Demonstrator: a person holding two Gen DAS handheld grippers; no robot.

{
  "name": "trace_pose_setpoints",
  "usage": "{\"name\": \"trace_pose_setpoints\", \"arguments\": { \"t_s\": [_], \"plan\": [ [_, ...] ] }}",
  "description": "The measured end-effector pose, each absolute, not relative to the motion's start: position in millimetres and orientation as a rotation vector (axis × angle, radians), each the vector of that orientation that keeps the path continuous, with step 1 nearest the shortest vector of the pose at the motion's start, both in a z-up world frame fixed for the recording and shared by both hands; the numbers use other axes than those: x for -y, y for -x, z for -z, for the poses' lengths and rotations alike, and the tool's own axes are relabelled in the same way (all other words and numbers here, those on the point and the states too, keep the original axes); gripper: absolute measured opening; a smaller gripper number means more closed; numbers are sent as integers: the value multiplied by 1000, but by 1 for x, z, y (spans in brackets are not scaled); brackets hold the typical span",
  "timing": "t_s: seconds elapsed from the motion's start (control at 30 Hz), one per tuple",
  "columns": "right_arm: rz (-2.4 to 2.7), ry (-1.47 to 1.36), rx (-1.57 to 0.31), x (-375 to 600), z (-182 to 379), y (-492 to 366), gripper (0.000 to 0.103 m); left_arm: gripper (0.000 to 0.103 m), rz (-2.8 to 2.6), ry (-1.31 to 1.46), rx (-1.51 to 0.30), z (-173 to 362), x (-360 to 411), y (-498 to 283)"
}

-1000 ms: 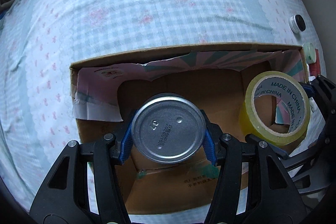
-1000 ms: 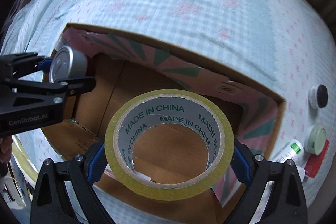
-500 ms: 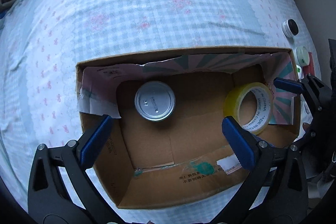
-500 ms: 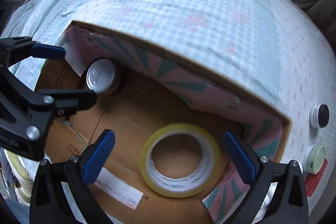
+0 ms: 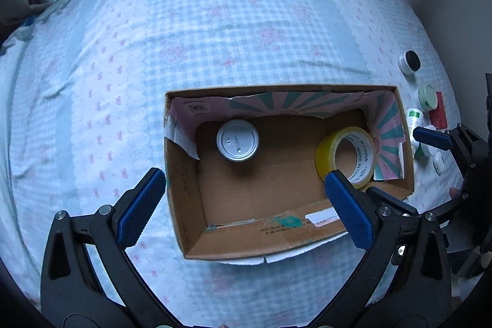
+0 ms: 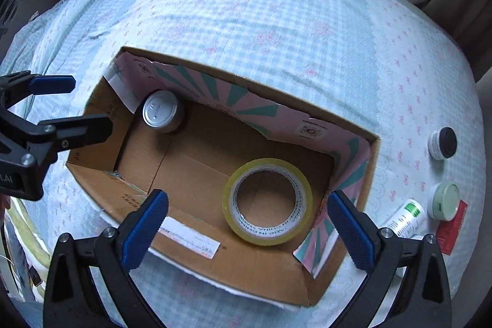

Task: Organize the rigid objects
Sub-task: 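Lift both tools out of the box and move toward the remaining items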

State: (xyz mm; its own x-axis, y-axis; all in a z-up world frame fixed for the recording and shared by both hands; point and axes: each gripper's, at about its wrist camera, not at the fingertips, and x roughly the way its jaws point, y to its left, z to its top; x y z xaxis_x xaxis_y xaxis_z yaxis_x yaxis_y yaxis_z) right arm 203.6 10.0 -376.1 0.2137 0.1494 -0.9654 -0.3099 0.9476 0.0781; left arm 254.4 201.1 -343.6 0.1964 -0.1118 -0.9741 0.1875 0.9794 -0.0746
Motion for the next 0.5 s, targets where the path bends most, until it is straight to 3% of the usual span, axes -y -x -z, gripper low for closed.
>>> {"name": "trace_pose_setpoints", "arguments": {
  "t_s": [0.5],
  "plan": [
    [-247, 109, -1217, -10, 263, -138, 103, 103, 224, -6, -1195, 228, -200, -174]
  ]
}}
